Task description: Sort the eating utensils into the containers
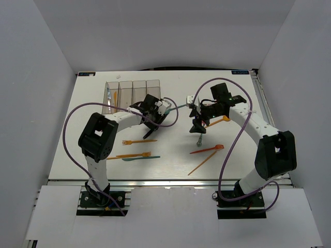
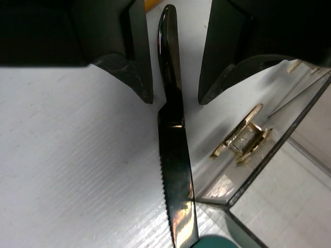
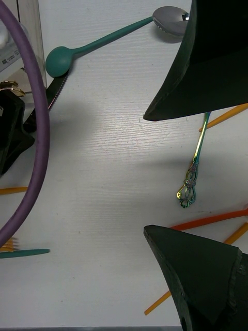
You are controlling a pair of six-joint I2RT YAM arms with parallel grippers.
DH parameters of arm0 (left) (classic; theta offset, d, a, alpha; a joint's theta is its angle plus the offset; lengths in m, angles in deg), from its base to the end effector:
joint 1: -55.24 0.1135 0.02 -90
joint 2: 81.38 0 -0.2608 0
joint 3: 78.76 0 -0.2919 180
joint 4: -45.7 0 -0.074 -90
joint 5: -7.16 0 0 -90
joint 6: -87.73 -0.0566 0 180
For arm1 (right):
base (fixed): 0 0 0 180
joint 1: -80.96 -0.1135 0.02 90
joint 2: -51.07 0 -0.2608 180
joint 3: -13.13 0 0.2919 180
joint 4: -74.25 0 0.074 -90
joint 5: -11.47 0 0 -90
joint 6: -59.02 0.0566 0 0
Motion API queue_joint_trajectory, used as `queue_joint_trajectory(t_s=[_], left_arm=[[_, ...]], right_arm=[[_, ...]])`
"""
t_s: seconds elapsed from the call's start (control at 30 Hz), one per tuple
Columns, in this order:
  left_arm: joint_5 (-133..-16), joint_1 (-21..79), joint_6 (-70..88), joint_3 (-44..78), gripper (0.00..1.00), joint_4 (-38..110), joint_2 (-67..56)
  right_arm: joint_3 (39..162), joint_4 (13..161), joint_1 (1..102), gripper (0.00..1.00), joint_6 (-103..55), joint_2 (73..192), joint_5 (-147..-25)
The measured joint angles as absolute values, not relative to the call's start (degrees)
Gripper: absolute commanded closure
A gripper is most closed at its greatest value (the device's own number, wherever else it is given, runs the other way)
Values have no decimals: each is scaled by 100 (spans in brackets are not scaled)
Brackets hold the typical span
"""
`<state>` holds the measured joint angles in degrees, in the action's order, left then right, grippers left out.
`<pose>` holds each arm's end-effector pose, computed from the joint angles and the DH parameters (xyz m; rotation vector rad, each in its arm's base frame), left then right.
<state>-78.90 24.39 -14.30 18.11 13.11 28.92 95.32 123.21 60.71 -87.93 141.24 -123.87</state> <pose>0.3722 -0.2269 0.1121 0.9820 2.4340 -0.2050 0.3350 0.1665 0.2384 -1.6393 1.6016 0.6892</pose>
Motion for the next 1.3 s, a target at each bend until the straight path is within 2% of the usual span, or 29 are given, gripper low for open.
queue_joint_trajectory(t_s=[0.07,0.1,0.2,0.57,0.87,0.93,1.07,1.2,1.3], left_arm=[[-7927,2436,-1410,1800,60,1320,2914],[-7907,2436,-1408,1796,77,1316,2920],[-7870,2414,-1404,1766,100,1287,2940],[-7529,2414,-1316,1822,100,1077,2741],[-6878,2513,-1305,1822,100,968,1423],[-6771,2714,-1218,1822,100,996,1224],[-6644,3964,-916,1796,100,1180,1113],[-6911,5015,-682,1392,100,1173,1508],[-7092,5365,-531,896,100,1206,1954]], right_arm=[[9532,12321,6073,12,-8793,14114,-12389],[9532,12321,6075,12,-8793,14105,-12389],[9532,12321,6078,12,-8793,14100,-12389],[9528,12319,6110,12,-8791,14100,-12389],[9447,12251,6141,12,-8725,14081,-12398],[9418,12230,6147,12,-8701,14076,-12409],[9410,12201,6150,12,-8688,14076,-12424],[9410,12197,6150,12,-8686,14076,-12474],[9410,12195,6150,12,-8686,14076,-12490]])
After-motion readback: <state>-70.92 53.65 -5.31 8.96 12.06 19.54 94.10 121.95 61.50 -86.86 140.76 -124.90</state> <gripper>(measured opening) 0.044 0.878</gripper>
